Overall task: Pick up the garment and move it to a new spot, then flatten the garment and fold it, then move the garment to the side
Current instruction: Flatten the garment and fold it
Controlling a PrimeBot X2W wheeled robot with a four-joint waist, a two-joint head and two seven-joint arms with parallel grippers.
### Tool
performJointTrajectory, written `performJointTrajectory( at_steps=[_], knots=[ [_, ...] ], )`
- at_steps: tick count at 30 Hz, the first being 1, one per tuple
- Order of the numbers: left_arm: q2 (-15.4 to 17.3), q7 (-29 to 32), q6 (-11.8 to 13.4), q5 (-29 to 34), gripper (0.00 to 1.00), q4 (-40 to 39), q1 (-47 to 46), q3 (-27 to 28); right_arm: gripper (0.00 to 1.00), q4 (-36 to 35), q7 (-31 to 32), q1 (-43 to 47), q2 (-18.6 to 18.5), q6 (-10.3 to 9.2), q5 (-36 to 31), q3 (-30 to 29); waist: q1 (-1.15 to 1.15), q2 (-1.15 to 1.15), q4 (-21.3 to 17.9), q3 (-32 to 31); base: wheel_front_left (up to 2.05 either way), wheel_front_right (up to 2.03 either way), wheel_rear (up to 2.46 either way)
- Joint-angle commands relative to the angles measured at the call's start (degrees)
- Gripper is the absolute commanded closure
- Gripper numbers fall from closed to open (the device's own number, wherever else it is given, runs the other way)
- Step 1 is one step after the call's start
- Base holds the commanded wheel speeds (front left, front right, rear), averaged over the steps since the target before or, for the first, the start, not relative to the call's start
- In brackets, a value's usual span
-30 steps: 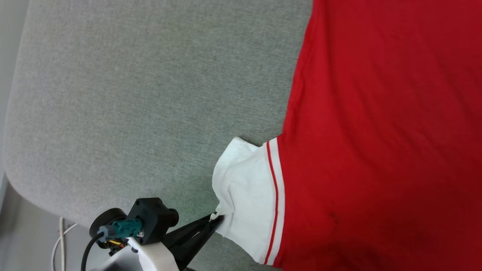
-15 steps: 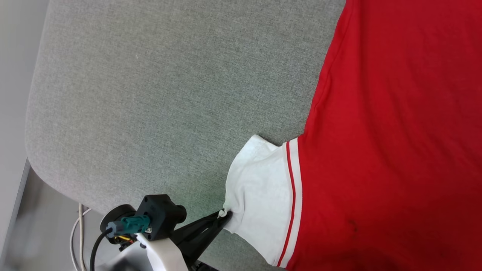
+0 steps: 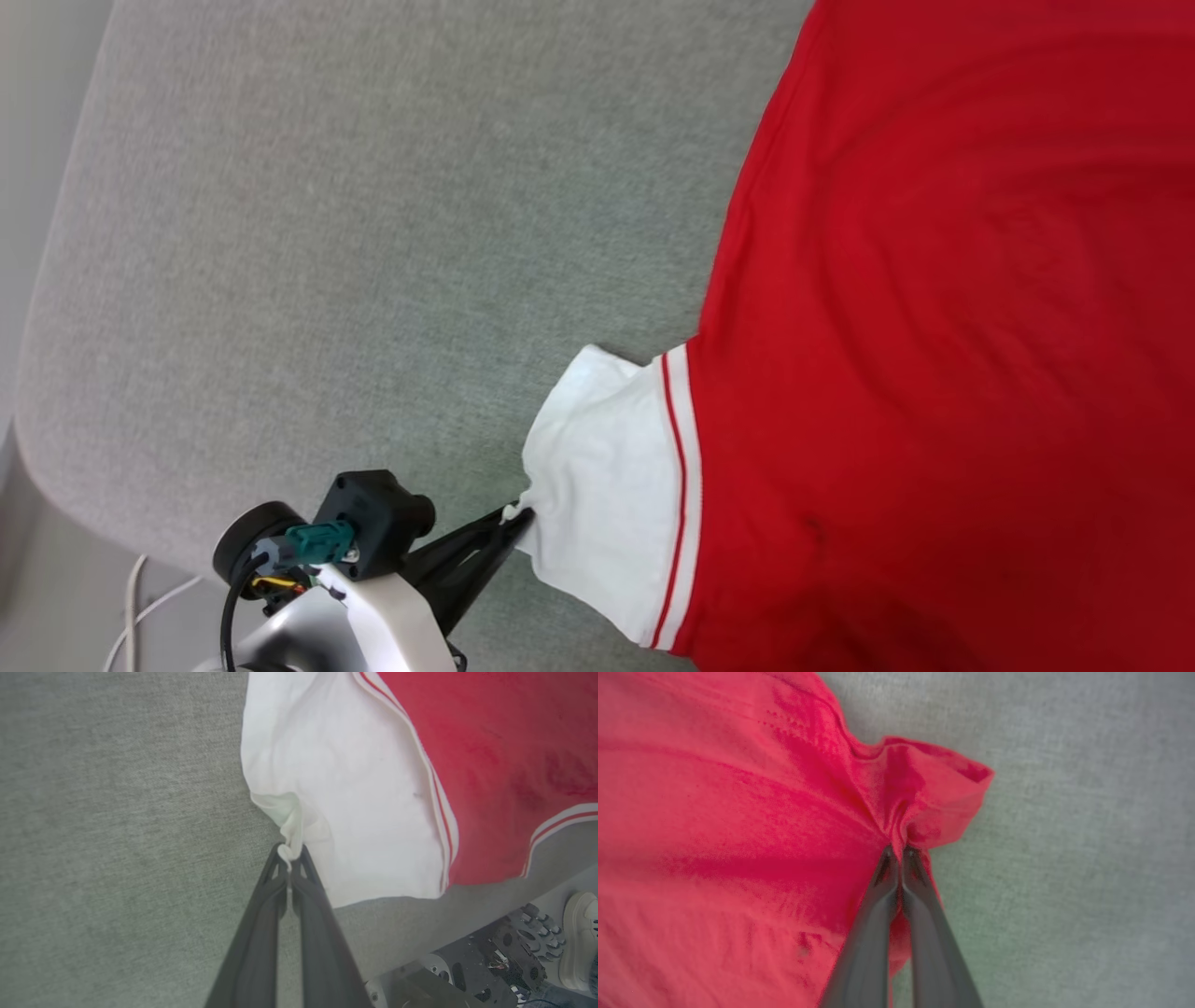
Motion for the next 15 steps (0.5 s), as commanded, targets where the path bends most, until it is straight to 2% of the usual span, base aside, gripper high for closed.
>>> performJointTrajectory(
  at_steps=[1, 15],
  knots=[
    [0.36, 0.13, 0.52, -0.12, 1.00, 0.72, 0.63, 0.28, 1.00, 1.12, -0.13, 4.93, 0.35, -0.02, 0.79, 0.00, 0.00, 0.00, -3.44, -4.05, 0.00, 0.00, 0.00],
    [2.36, -0.79, 4.50, -3.93, 1.00, 3.15, 6.65, 3.94, 1.00, -4.53, -5.75, 24.80, 3.52, -0.02, 10.00, 0.84, 0.00, 0.00, -14.55, -16.85, 0.00, 0.00, 0.00]
  ],
)
